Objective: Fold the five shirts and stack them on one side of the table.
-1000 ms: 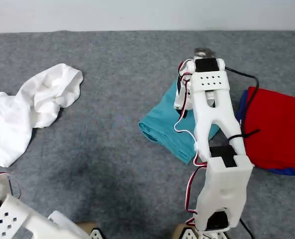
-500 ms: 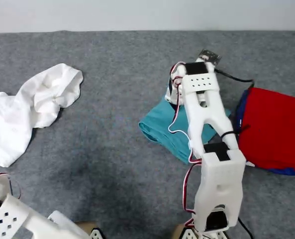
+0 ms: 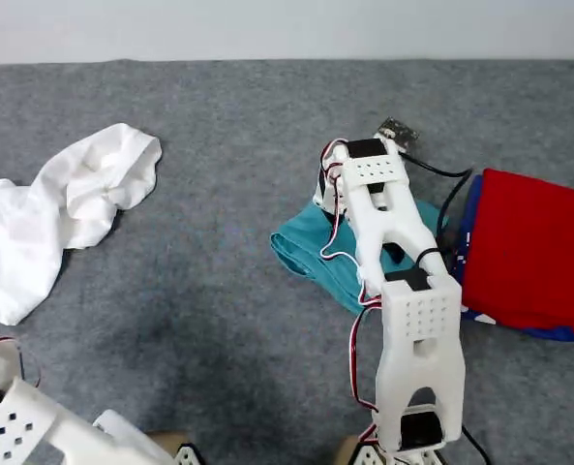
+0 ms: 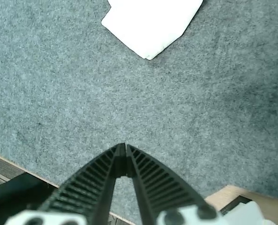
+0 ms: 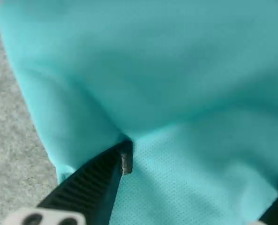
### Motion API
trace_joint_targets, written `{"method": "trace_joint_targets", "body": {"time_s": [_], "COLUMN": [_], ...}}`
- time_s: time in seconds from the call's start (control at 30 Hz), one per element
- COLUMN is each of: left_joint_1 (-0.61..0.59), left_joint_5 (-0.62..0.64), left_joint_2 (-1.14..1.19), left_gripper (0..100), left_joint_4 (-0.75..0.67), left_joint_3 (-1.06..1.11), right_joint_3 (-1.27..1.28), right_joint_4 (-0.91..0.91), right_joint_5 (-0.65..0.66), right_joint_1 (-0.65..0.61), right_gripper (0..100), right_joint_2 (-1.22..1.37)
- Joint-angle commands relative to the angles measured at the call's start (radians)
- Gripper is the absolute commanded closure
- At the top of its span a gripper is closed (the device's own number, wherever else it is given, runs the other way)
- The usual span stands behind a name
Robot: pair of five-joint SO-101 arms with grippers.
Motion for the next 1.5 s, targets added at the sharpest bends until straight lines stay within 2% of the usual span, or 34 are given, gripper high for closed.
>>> {"method": "trace_joint_targets", "body": {"time_s": [0.0,0.2,0.27,0.43,0.57,0.8,1.47], "left_joint_1": [-0.005,-0.005,-0.005,-0.003,-0.002,0.002,0.002], "left_joint_5": [-0.011,-0.011,-0.012,-0.012,-0.012,-0.012,-0.012], "left_joint_2": [-0.012,-0.012,-0.012,-0.012,-0.012,-0.008,-0.011], "left_gripper": [99,99,99,99,99,99,99], "left_joint_4": [0.008,0.005,0.005,0.002,0.002,0.000,0.000], "left_joint_3": [-0.028,-0.028,-0.028,-0.028,-0.028,-0.028,-0.028], "right_joint_3": [0.000,-0.008,-0.008,-0.014,-0.014,-0.014,-0.014], "right_joint_4": [-0.007,0.016,0.025,0.062,0.068,0.151,0.401], "right_joint_5": [-0.014,-0.002,0.021,0.028,0.057,0.161,0.476], "right_joint_1": [0.004,0.021,0.028,0.044,0.076,0.090,0.108], "right_gripper": [55.2,79.0,83.2,86.4,99.3,99.0,99.0], "right_joint_2": [0.041,0.048,0.056,0.064,0.061,-0.031,-0.572]}}
